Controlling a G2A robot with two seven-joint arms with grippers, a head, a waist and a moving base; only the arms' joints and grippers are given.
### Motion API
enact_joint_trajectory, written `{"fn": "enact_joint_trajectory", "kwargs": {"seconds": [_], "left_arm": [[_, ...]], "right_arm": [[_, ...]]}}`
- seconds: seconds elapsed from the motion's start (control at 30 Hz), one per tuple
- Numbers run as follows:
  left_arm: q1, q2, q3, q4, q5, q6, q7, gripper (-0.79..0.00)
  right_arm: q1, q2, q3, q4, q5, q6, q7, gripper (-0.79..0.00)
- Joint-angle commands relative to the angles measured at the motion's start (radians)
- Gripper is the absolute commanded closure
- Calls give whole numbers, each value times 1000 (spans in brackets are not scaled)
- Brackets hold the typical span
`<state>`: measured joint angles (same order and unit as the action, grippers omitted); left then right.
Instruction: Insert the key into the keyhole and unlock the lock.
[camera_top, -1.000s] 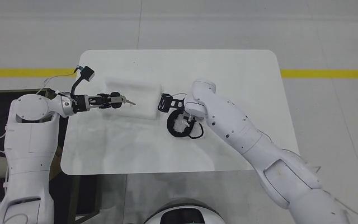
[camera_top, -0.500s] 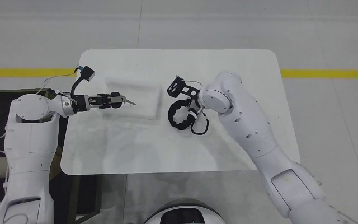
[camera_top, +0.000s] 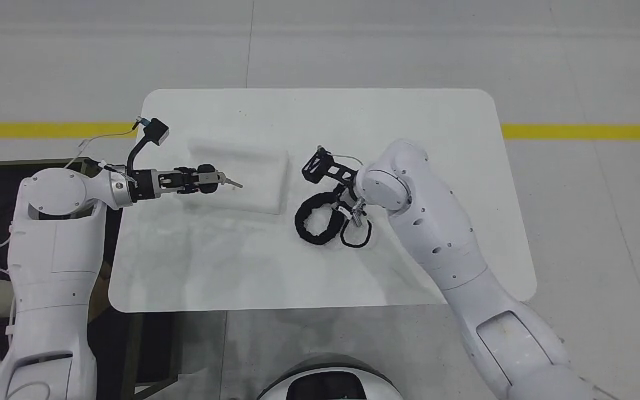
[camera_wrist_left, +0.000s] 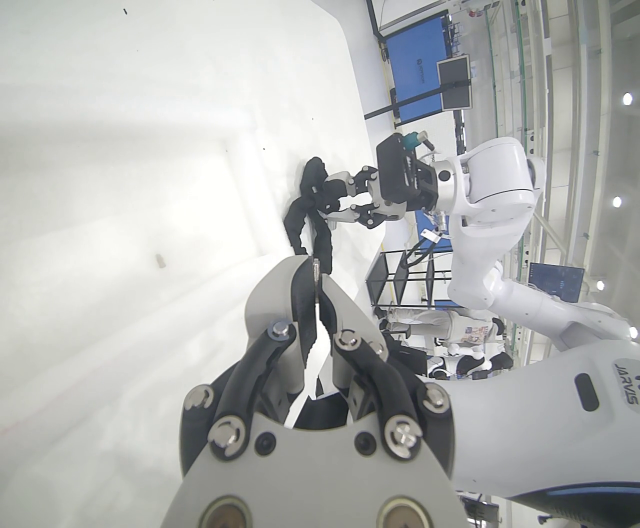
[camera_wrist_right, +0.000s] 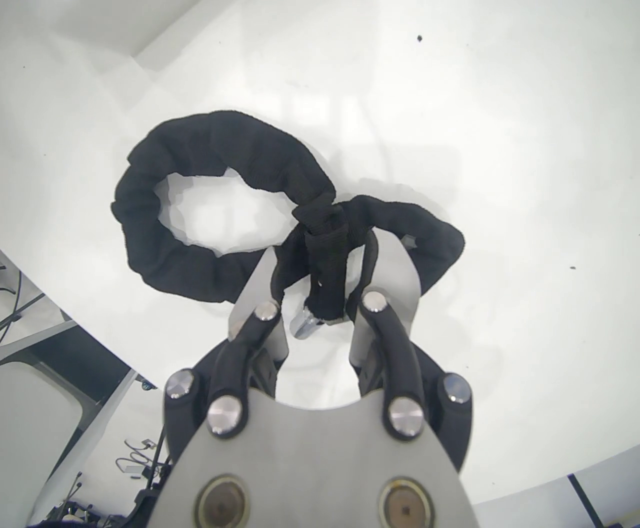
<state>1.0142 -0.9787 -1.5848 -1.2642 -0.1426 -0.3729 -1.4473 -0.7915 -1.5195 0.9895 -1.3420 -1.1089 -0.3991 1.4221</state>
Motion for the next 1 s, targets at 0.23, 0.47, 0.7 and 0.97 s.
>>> {"fn": "enact_joint_trajectory", "kwargs": {"seconds": [0.23, 0.47, 0.7, 0.97], "left_arm": [[0, 0, 0, 0, 0, 0, 0, 0], [0, 0, 0, 0, 0, 0, 0, 0], [0, 0, 0, 0, 0, 0, 0, 0], [0, 0, 0, 0, 0, 0, 0, 0]], "right_arm": [[18, 1, -30, 44, -22, 13, 12, -280], [51, -9, -43, 98, -33, 31, 30, -12], [70, -12, -23, 117, 53, 59, 58, 0], [-28, 29, 205, -101, 244, 118, 114, 0]]}}
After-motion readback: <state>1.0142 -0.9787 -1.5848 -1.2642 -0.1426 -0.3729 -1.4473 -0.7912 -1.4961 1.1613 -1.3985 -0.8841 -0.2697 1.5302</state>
